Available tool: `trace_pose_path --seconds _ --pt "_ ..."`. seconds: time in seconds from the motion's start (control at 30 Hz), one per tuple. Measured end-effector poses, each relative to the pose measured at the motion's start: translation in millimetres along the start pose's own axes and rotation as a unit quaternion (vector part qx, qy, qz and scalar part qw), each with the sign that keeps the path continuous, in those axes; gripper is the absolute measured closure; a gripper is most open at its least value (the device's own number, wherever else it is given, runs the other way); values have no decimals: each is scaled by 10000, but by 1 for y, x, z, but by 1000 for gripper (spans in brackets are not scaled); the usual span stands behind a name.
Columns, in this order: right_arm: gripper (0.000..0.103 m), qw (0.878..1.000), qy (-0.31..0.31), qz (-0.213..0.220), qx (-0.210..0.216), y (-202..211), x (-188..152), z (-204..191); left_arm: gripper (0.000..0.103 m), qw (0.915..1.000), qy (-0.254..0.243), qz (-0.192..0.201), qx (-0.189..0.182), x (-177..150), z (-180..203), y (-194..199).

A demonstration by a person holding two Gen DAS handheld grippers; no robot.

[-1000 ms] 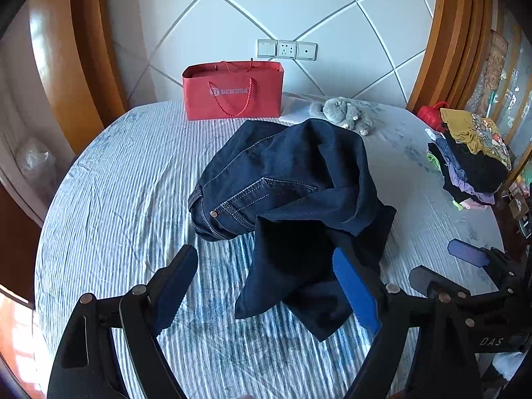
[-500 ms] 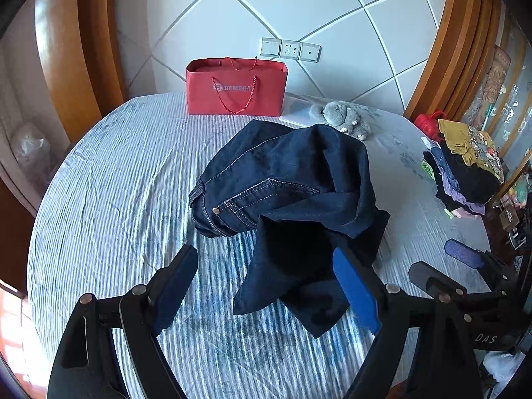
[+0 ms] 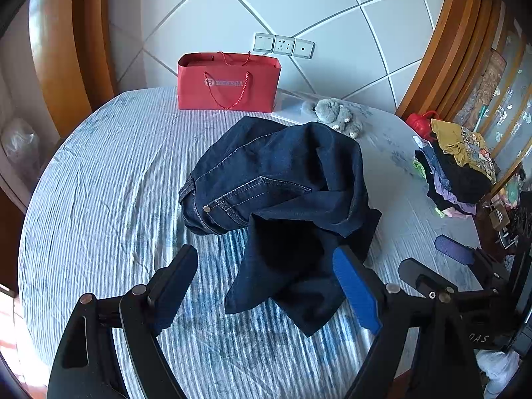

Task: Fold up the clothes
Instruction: 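Move both tools toward the crumpled dark blue jeans on the bed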

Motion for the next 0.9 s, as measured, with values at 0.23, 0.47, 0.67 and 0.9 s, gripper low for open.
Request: trace_pose_path --seconds 0.23,0.47,0.67,0.9 --pt "0 10000 25 -23 -14 -1 0 -2 19 10000 8 -14 -16 1 -2 0" --pt "0 10000 30 -46 -36 -3 1 -3 19 10000 36 -74 27 1 -5 -3" --pt "0 10000 -6 -36 -26 -2 0 -3 19 10000 29 -54 79 1 -6 -2" --pt "0 10000 -31 -60 -30 -4 1 -3 19 9999 -23 -99 107 2 -5 -4"
Point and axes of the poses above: each gripper's, at about its wrist camera, not at the fingertips, and y roughly against the way its jaws point, z to its right, x to its top, the point moved 1 cm from there along -y, roughly the way its jaws point, and after that the axes turned 14 degrees about -z, right-handed, at the moved point
